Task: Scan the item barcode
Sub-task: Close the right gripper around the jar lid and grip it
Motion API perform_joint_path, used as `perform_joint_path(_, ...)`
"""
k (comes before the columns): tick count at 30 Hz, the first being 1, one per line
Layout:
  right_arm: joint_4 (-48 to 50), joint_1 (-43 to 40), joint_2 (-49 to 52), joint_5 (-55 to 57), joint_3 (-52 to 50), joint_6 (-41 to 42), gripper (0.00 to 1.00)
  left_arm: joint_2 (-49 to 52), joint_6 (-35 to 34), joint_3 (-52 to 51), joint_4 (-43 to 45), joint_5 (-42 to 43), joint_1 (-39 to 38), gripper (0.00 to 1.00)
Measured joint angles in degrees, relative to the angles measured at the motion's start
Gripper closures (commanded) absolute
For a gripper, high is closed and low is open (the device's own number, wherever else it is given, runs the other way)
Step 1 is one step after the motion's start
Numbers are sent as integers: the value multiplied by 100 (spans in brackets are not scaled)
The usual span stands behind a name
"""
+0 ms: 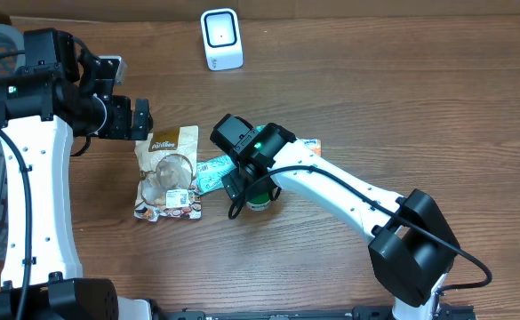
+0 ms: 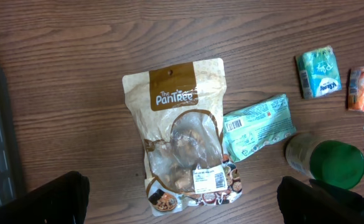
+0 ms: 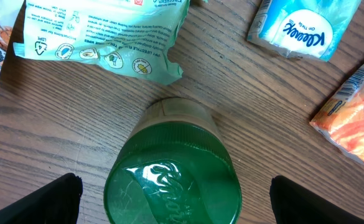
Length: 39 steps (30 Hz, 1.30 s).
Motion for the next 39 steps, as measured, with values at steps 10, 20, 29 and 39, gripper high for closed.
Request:
perform_joint_path(10, 81, 0, 20, 0, 0, 17, 5, 0, 0, 0, 0, 0, 0, 0)
perform_joint_path(20, 66, 0, 76, -2, 0, 20, 13, 0, 0, 0, 0, 0, 0, 0)
perform_joint_path(29, -20, 0, 92, -2, 0, 20, 14, 0, 0, 0, 0, 0, 0, 0)
perform_joint_path(39, -20, 0, 105, -2, 0, 20, 14, 0, 0, 0, 0, 0, 0, 0)
